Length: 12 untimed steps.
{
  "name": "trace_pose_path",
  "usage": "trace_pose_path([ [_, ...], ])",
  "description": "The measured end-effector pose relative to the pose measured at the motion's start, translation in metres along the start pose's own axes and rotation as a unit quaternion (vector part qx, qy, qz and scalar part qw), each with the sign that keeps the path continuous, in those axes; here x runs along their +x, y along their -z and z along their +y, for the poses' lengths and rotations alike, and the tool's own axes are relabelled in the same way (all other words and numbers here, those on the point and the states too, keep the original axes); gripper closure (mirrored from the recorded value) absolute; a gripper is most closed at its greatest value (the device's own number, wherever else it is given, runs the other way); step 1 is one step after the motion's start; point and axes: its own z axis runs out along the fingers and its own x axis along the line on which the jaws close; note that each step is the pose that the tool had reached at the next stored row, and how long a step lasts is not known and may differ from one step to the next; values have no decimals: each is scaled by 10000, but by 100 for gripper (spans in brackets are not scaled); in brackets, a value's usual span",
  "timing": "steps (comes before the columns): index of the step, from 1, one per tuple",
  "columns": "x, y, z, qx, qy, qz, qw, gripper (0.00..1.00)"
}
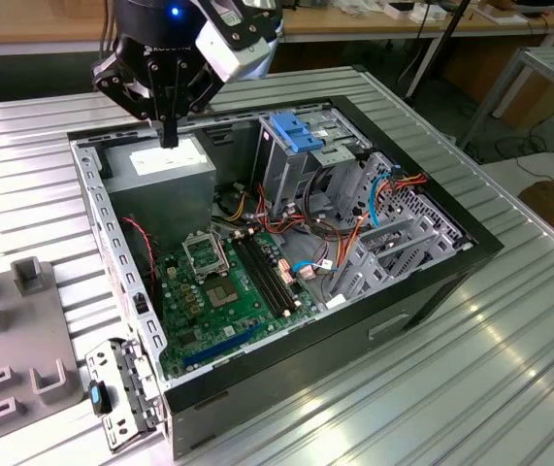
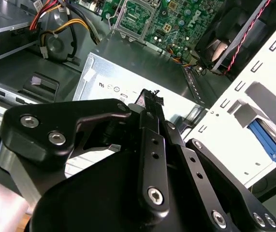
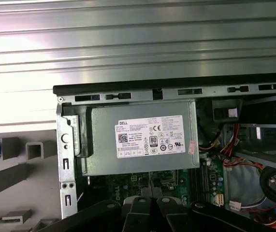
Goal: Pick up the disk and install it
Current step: 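Reach for the disk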
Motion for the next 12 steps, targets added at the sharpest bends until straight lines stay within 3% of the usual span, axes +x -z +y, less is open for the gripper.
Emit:
trace_pose_path([
  [12, 69, 2, -5, 0, 0, 0, 10000, 89],
])
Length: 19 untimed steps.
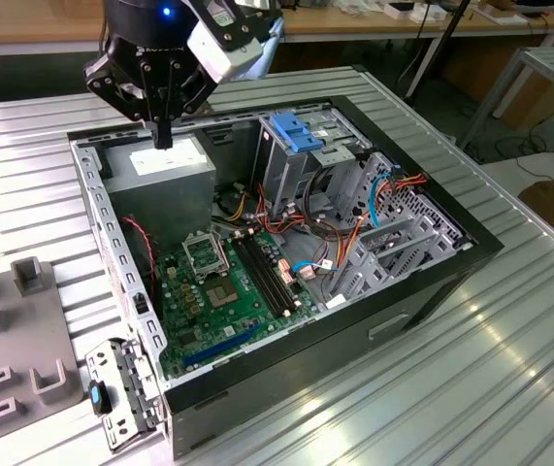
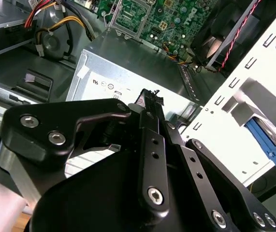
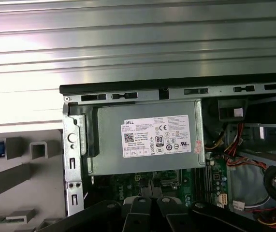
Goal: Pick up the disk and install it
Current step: 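Reach for the disk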
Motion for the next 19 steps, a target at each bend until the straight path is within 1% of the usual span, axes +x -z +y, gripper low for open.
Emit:
trace_pose_path([
  [10, 59, 2, -4, 0, 0, 0, 10000, 89],
  [19, 92, 3, -7, 0, 0, 0, 10000, 89],
])
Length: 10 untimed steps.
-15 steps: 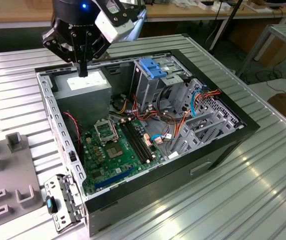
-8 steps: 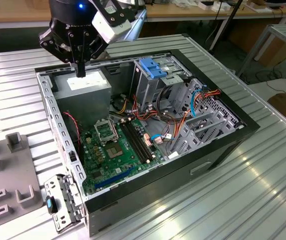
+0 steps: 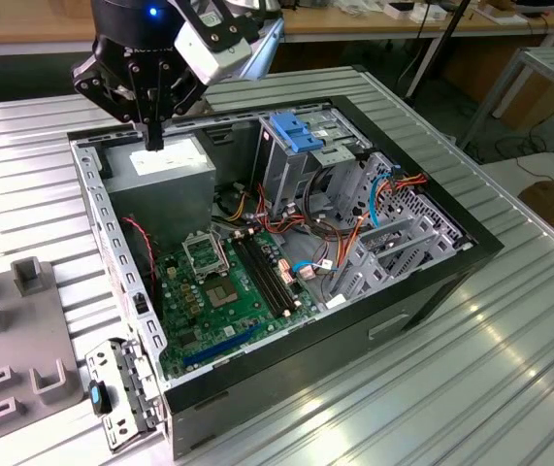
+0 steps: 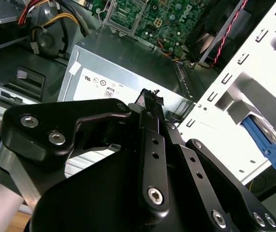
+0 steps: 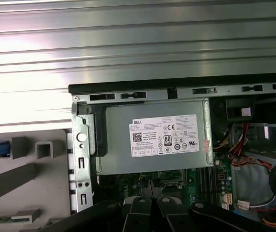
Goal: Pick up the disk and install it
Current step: 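Reach for the disk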
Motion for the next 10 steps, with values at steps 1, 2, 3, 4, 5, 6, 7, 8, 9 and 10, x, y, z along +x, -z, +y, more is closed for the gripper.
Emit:
trace_pose_path([
  [1, 3, 0, 0, 0, 0, 0, 10000, 89],
  [2, 10, 0, -1, 0, 0, 0, 10000, 89],
  [3, 13, 0, -1, 0, 0, 0, 10000, 89],
  [4, 18, 0, -1, 0, 0, 0, 10000, 89],
  [5, 24, 1, -2, 0, 0, 0, 10000, 89],
  [6, 30, 1, -3, 0, 0, 0, 10000, 89],
  [7, 37, 1, -3, 0, 0, 0, 10000, 89],
  [8, 45, 2, -3, 0, 0, 0, 10000, 89],
  [9, 59, 2, -5, 0, 0, 0, 10000, 89],
  [10, 80, 2, -6, 0, 0, 0, 10000, 89],
])
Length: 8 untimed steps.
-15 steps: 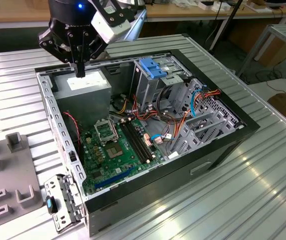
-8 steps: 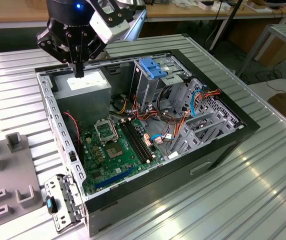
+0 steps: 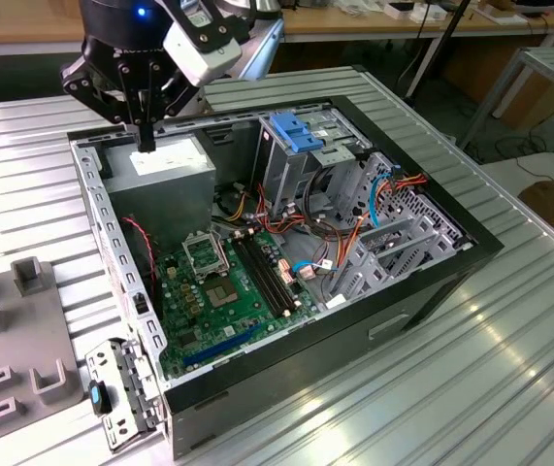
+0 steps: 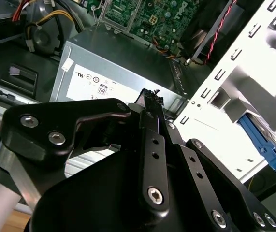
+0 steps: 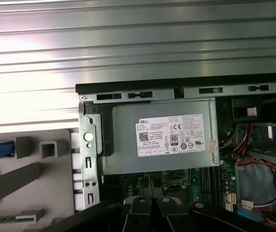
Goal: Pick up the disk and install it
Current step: 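Reach for the disk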
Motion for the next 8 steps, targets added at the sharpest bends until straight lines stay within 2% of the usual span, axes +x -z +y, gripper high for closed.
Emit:
trace_pose_path([
  [8, 94, 2, -7, -1, 0, 0, 10000, 89],
])
